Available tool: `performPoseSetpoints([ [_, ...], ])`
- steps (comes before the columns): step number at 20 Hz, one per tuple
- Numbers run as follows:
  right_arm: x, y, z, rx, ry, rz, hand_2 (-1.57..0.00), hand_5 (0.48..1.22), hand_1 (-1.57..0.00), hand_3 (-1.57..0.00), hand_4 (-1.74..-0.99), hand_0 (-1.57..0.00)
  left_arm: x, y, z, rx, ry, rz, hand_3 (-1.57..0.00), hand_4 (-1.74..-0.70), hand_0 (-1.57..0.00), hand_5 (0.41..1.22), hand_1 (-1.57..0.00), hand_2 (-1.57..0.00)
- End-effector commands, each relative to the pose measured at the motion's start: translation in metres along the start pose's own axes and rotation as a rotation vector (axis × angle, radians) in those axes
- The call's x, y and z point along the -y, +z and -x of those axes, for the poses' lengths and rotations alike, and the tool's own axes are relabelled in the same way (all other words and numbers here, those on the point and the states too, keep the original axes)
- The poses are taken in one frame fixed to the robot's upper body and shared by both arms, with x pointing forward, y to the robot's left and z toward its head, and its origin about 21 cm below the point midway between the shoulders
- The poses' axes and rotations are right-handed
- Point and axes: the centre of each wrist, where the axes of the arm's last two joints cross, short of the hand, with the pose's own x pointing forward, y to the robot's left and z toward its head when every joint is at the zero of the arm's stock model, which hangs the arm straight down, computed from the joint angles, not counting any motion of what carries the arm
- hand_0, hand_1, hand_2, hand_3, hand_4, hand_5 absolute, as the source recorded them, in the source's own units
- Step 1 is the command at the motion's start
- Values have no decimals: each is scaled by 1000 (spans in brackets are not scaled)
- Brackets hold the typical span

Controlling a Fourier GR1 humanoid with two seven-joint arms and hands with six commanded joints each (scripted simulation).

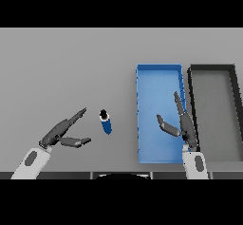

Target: Pick up the blue pipe and place it into the blue bin.

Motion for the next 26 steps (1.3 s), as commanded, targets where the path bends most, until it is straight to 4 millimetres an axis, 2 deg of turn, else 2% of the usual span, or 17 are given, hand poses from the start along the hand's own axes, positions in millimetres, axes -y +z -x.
performPoseSetpoints([
  [1, 3, 1, 3, -10, -5, 4, 1, 617, 1, 1, -1195, 1, 4, -4, -2, 5, -5, 10, 1, -1138, 1, 455, 1, 1],
  [4, 2, 2, 3, -2, -3, -2, 1, 625, 1, 1, -1213, 1, 25, -19, 0, 26, 19, 40, 1, -1146, 1, 451, 1, 1],
  [7, 0, 1, -1, -4, -12, 6, 1, 624, 1, 1, -1214, 1, 37, -37, -1, 43, 16, 51, 1, -1154, 1, 459, 1, 1],
  [10, 7, 3, 1, -22, -3, 14, 1, 621, 1, 1, -1202, 1, 52, -55, 2, 62, 52, 43, 1, -1150, 1, 460, 1, 1],
  [12, 1, 7, -1, -3, -15, 1, 1, 631, 1, 1, -1210, 1, 54, -66, 4, 70, 52, 44, 1, -1134, 1, 459, 1, 1],
  [17, 6, 7, 3, 0, -6, 7, 1, 645, 1, 1, -1221, 1, 62, -83, 5, 42, -4, 46, 1, -1051, 1, 418, 1, 1],
  [21, 8, 5, 2, -3, 13, 18, 1, 650, 1, 1, -1207, 1, 77, -97, 4, 85, 58, 66, 1, -1107, 1, 463, 1, 1],
  [23, 9, 12, 5, 13, 10, 15, 1, 655, 1, 1, -1213, 1, 80, -99, 8, 110, 118, 56, -121, -1186, 1, 550, -41, -151],
  [24, 12, 10, 5, 6, 4, 16, 1, 655, 1, 1, -1217, 1, 82, -101, 7, 120, 148, 54, -276, -1243, -10, 613, -156, -308],
  [25, 10, 9, 7, -2, 5, 14, 1, 656, 1, 1, -1220, 1, 86, -102, 8, 129, 182, 44, -535, -1281, -125, 735, -319, -485],
  [26, 8, 10, 7, 0, 0, 13, 1, 656, 1, 1, -1220, 1, 88, -104, 7, 138, 207, 37, -742, -1369, -359, 832, -547, -689],
])
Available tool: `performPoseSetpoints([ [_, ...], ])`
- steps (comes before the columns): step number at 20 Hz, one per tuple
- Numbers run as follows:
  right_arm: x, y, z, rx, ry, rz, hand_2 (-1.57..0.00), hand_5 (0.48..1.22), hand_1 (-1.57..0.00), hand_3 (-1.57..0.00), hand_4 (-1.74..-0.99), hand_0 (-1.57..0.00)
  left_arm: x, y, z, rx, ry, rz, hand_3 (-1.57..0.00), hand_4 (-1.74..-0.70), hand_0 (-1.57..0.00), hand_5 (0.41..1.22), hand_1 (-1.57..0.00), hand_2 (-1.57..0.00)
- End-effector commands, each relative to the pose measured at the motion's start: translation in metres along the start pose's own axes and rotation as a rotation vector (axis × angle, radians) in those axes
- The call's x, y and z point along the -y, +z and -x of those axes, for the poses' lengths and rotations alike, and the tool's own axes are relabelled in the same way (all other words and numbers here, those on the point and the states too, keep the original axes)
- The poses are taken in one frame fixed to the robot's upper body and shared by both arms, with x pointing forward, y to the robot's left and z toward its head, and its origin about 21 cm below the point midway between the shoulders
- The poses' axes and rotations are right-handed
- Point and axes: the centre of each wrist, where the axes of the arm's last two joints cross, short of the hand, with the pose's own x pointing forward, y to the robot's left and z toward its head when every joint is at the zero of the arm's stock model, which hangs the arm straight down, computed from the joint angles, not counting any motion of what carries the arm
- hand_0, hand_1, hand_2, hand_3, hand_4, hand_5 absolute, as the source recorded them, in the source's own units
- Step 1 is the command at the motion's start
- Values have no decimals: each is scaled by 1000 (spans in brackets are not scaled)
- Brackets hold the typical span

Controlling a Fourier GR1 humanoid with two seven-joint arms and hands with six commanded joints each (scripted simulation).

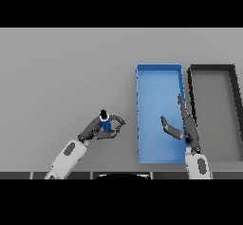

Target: Pick up the blue pipe and place it into the blue bin.

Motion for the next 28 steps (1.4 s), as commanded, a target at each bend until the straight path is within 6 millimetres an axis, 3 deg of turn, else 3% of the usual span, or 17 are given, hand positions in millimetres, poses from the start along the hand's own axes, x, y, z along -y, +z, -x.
performPoseSetpoints([
  [1, 2, 2, -1, 3, 6, 3, 1, 657, 1, 1, -1219, 1, 1, 0, 0, -5, -3, -2, -908, -1439, -602, 910, -752, -865],
  [4, -1, -3, -5, 4, -15, -1, 1, 660, 1, 1, -1233, 1, 6, 0, 0, 15, -1, 20, -1194, -1580, -1075, 1062, -1151, -1210],
  [9, -4, -6, -2, -21, -26, -13, 1, 635, 1, 1, -1220, 1, 17, 1, -11, 100, -38, 3, -1448, -1492, -1408, 1169, -1434, -1453],
  [14, 0, -8, -3, -19, -19, -7, 1, 636, 1, 1, -1226, 1, 19, -10, -43, 221, -28, 6, -1531, -1469, -1518, 1204, -1526, -1532],
  [21, 3, -6, -1, -14, 29, -1, 1, 644, 1, 1, -1170, 1, 20, -23, -86, 306, -40, 73, -1563, -1466, -1560, 1217, -1562, -1563],
  [25, 4, -8, -3, 6, 23, 5, 1, 643, 1, 1, -1151, 1, 23, -24, -94, 279, -55, 89, -1568, -1467, -1566, 1220, -1567, -1568],
  [28, -11, 21, -7, -9, 39, 95, 1, 643, 1, 1, -1139, 1, 23, -23, -91, 276, -60, 86, -1569, -1466, -1569, 1220, -1569, -1569],
])
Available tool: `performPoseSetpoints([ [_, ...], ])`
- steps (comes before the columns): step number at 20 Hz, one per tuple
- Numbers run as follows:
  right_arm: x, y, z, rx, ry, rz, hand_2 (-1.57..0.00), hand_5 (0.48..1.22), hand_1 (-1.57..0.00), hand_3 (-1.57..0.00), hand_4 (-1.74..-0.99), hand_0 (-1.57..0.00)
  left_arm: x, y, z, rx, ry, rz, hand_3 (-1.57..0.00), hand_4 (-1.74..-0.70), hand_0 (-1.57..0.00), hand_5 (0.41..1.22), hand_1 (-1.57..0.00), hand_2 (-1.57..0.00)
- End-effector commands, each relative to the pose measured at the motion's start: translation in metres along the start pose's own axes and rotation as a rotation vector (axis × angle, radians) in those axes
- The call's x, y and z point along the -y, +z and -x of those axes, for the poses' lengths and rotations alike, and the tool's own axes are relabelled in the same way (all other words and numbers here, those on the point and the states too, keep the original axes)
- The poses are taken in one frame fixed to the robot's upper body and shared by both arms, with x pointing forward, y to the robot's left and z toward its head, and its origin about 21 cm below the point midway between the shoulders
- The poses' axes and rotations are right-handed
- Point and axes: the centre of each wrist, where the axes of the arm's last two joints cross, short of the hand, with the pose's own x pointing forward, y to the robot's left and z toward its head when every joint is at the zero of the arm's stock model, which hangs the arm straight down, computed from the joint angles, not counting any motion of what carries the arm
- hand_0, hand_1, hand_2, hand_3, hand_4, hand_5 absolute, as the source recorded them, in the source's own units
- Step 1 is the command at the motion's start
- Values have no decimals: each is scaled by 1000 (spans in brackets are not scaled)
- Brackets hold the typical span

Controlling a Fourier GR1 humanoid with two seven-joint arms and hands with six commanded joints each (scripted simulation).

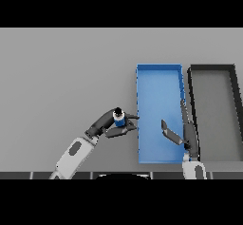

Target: Pick up the blue pipe and place it into the blue bin.

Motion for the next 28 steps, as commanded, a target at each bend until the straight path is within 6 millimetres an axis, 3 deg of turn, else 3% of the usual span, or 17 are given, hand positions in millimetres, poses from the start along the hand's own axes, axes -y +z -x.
performPoseSetpoints([
  [1, -5, 13, -3, -19, 10, 48, 1, 643, 1, 1, -1138, 1, 2, 1, 0, -5, 7, 8, -1570, -1466, -1569, 1220, -1569, -1570],
  [4, -18, 52, -14, -80, 39, 186, 1, 642, 1, 1, -1191, 1, 1, -2, 1, -10, -10, 5, -1570, -1466, -1570, 1220, -1570, -1570],
  [6, -16, 59, -23, -78, 47, 218, -20, 642, 1, 1, -1187, 1, 1, -4, 3, -19, -7, 20, -1571, -1467, -1570, 1220, -1570, -1571],
  [9, -11, 55, -48, 43, -174, 100, -89, 624, -22, -1, -1202, 1, -1, -5, 1, -4, -5, 21, -1571, -1467, -1571, 1221, -1571, -1571],
  [13, 0, 32, -67, -27, -234, -156, -117, 588, -18, 0, -1228, 1, -2, -3, -3, 8, -3, 30, -1571, -1467, -1571, 1221, -1571, -1571],
  [18, -1, -5, -115, 50, -169, -371, -90, 558, -5, 1, -1270, 1, -1, -3, -2, -10, -14, 33, -1571, -1467, -1571, 1221, -1571, -1571],
  [23, -21, -33, -152, 124, -109, -535, -42, 559, -1, 1, -1302, 1, -2, -9, -2, -14, -23, 33, -1571, -1467, -1571, 1221, -1571, -1571],
  [26, -35, -43, -159, 112, -108, -626, -45, 555, 0, 1, -1282, 1, -4, -9, 0, 11, -22, 42, -1571, -1466, -1571, 1221, -1571, -1571],
  [28, -40, -52, -175, 196, -95, -655, -48, 554, 0, 1, -1253, 1, -4, -9, 0, 7, -13, 50, -1571, -1464, -1571, 1221, -1571, -1571],
])
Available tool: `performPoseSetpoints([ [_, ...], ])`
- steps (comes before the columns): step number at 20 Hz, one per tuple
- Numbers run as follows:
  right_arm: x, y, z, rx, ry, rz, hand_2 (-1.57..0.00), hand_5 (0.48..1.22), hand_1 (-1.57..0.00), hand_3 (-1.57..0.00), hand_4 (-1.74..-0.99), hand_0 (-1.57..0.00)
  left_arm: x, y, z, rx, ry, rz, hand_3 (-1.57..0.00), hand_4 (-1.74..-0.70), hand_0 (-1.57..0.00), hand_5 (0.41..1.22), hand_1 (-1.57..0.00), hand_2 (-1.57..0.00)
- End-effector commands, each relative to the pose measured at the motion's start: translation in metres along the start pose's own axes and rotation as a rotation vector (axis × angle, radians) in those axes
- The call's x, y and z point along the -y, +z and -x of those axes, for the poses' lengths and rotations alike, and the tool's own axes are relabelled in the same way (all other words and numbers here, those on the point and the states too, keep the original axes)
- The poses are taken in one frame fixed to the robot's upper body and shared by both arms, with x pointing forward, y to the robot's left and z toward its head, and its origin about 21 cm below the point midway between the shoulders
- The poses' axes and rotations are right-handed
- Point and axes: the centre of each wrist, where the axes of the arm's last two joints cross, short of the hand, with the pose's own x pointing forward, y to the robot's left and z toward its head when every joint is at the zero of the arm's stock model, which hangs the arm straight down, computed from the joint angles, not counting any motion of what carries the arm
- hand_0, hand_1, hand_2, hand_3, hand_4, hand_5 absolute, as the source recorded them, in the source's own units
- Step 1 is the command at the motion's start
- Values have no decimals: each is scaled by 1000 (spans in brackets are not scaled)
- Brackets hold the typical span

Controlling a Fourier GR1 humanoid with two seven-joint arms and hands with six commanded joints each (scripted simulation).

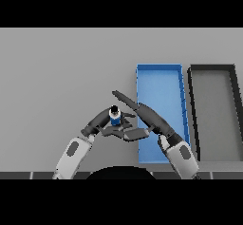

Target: Pick up the blue pipe and place it into the blue bin.

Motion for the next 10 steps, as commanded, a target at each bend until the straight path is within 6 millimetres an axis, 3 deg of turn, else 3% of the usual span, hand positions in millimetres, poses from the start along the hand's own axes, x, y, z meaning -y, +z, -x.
performPoseSetpoints([
  [1, -1, -3, -5, 18, 16, -24, -52, 551, -2, 1, -1242, 1, 0, 2, -1, -3, 13, 5, -1571, -1465, -1571, 1221, -1571, -1571],
  [4, -1, -17, -21, 26, 55, -65, -71, 534, -20, 1, -1209, -11, -3, 3, 2, -32, 30, 9, -1571, -1470, -1571, 1221, -1571, -1571],
  [8, -1, -35, -19, -10, 65, -104, -110, 507, -55, -7, -1192, -34, -3, 6, 2, -28, -2, 3, -1571, -1467, -1571, 1221, -1571, -1571],
  [10, 0, -45, -20, -12, 73, -124, -261, 487, -218, -128, -1233, -168, -3, 3, 1, -53, -10, 4, -1571, -1462, -1571, 1221, -1571, -1571],
])
